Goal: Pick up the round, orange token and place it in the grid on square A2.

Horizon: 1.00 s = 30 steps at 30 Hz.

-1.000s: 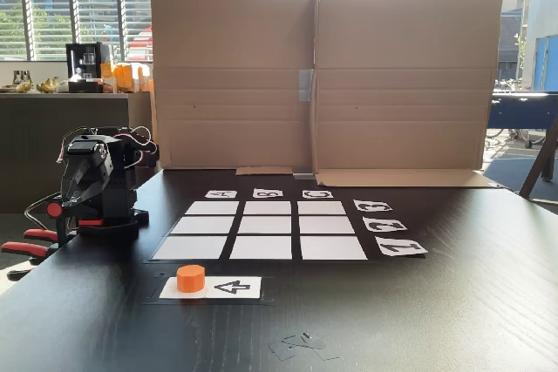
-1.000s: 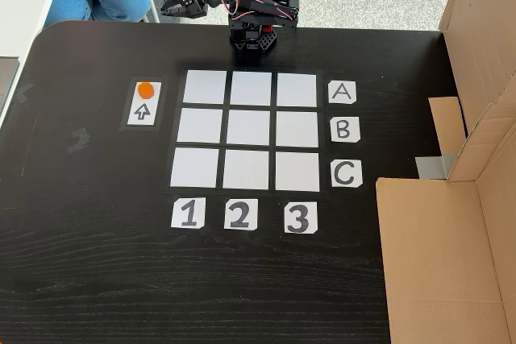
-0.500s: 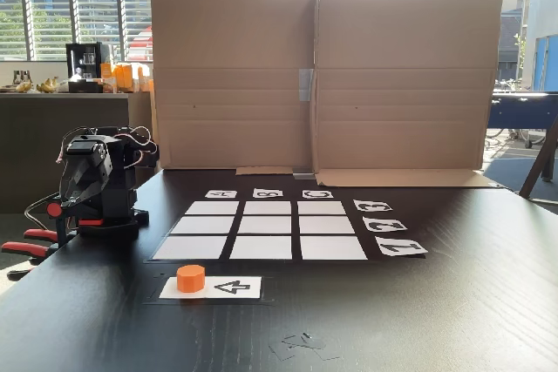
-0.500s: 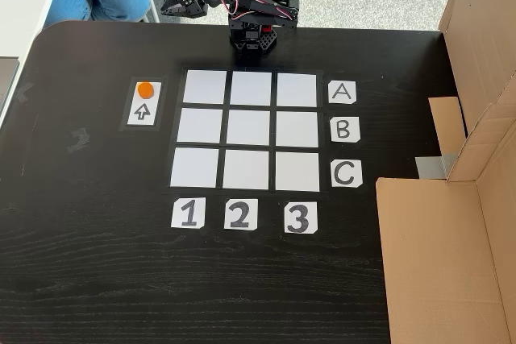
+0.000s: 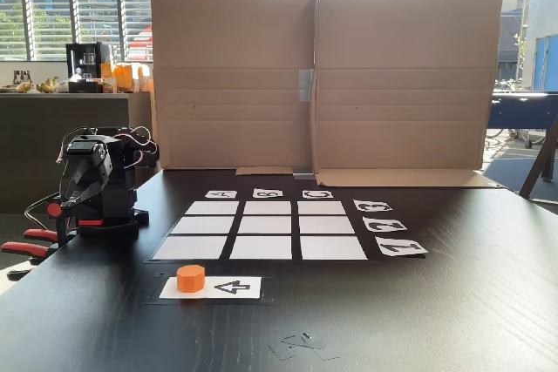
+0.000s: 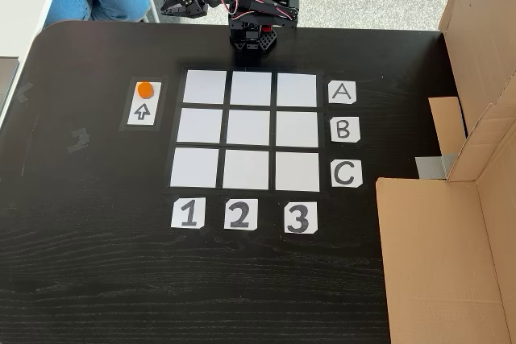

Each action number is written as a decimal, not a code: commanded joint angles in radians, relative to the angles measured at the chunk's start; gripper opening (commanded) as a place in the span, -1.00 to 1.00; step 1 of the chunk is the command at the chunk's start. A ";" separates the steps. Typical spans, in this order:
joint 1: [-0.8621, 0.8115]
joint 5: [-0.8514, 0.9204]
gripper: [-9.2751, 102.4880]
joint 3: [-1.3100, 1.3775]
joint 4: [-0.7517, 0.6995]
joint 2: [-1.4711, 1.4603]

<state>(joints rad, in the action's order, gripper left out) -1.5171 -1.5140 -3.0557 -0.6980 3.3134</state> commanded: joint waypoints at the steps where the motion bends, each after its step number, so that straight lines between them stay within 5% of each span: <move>1: 0.002 0.000 -0.83 0.000 0.002 0.014; 11: -0.006 0.002 -0.54 0.161 -0.028 -0.176; 23: 0.089 -0.018 -0.43 0.779 -0.390 -0.635; 30: 0.141 -0.069 -0.21 1.120 -0.615 -0.902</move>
<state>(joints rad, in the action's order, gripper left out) -1.3913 -1.5616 -2.0785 -1.2502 2.5004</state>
